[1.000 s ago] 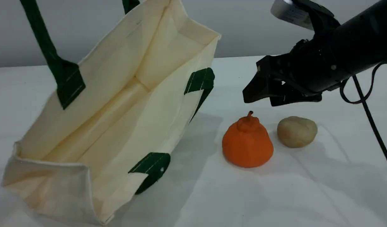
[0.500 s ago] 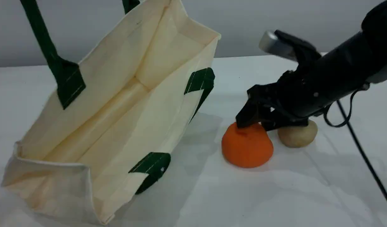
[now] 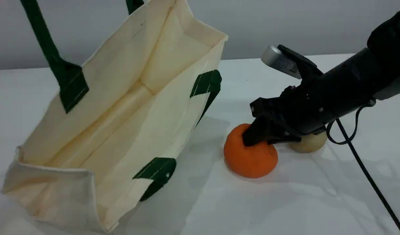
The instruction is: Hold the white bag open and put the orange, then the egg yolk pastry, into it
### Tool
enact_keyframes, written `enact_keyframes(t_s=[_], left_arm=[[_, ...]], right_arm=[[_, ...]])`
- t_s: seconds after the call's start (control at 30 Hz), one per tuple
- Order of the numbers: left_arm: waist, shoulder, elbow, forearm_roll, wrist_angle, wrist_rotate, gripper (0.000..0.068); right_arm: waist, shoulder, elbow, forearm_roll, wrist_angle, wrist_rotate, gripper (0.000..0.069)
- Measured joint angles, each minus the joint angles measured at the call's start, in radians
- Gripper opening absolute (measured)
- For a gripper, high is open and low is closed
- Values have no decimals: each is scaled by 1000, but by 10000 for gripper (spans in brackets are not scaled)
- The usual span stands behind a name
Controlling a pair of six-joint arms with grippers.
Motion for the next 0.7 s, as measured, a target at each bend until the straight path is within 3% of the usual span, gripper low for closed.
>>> enact_keyframes(t_s=[0.33, 0.7], left_arm=[[0, 0, 0, 20, -1, 0, 74], [0, 0, 0, 21, -1, 1, 74]], right_arm=[[-4, -75, 5, -88, 74, 21, 46], [-3, -364, 5, -473, -42, 351, 46]])
